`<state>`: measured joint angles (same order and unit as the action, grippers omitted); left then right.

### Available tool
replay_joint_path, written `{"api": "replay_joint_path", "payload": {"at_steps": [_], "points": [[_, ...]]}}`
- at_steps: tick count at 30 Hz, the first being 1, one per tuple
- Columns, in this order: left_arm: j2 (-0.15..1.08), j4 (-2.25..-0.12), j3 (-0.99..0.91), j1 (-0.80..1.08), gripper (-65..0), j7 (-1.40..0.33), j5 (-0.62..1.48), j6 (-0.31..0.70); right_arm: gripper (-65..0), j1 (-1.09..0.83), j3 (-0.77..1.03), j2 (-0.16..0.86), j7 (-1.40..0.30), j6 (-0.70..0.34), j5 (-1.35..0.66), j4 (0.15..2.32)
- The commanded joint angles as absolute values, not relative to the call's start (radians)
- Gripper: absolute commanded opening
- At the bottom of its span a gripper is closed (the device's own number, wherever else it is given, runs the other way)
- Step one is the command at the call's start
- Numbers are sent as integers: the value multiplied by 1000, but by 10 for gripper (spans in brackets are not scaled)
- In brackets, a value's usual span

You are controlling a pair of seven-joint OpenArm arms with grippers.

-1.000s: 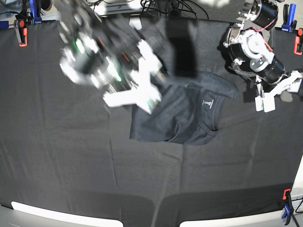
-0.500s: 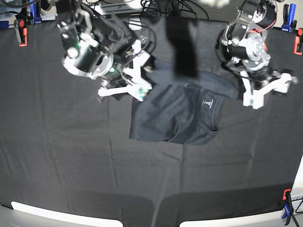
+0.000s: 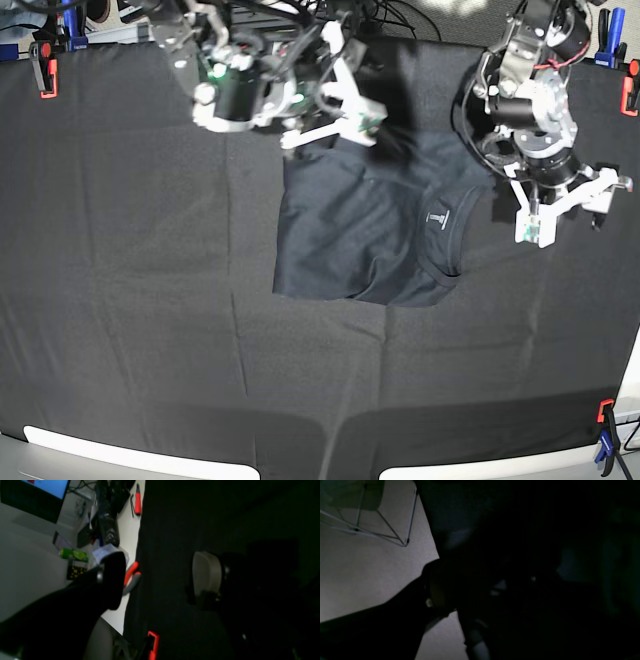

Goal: Layout the t-shirt on the table in an organized manner, then fold the t-shirt properly
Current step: 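Lift both grippers off the folded shirt, then grasp the bundle's sides with both grippers and square it flat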

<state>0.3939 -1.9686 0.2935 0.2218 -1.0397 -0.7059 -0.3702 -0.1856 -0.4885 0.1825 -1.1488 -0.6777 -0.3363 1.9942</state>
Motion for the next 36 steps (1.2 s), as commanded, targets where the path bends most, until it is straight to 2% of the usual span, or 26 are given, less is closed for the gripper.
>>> {"api": "replay_joint_path", "payload": {"at_steps": [1,4,7,11,13,16,19,28,36], "points": [[402,-1999,289,213,-265,-1024,-733,-377,-300,-167,-471,182,-1121,-686,-317,2019],[402,-2043,289,213,-265,-1024,-724,-377,-300,-129,-395,177,-1094,-647,-233,2019],[402,-2104,289,213,-265,-1024,-568,-363,-300,-66,-274,177,-1031,-582,-213,2019],[402,-2178,289,213,-265,-978,-135,-239,-300,41,-129,157,-979,-554,-257,2017],[391,-2200,290,213,-265,-931,37,-142,-300,97,-82,132,-981,-554,-281,2012],[333,-2212,290,213,-265,-918,167,19,-300,186,-43,90,-981,-554,-280,1960],[283,-2212,290,214,-265,-918,283,67,-300,281,-37,54,-979,-555,-280,1851],[184,-2184,297,289,-265,-876,361,70,-300,553,-37,-23,-893,-561,-187,1387],[175,-1928,296,327,-265,-851,351,77,-300,630,-36,-17,-888,-561,-157,1066]]}}
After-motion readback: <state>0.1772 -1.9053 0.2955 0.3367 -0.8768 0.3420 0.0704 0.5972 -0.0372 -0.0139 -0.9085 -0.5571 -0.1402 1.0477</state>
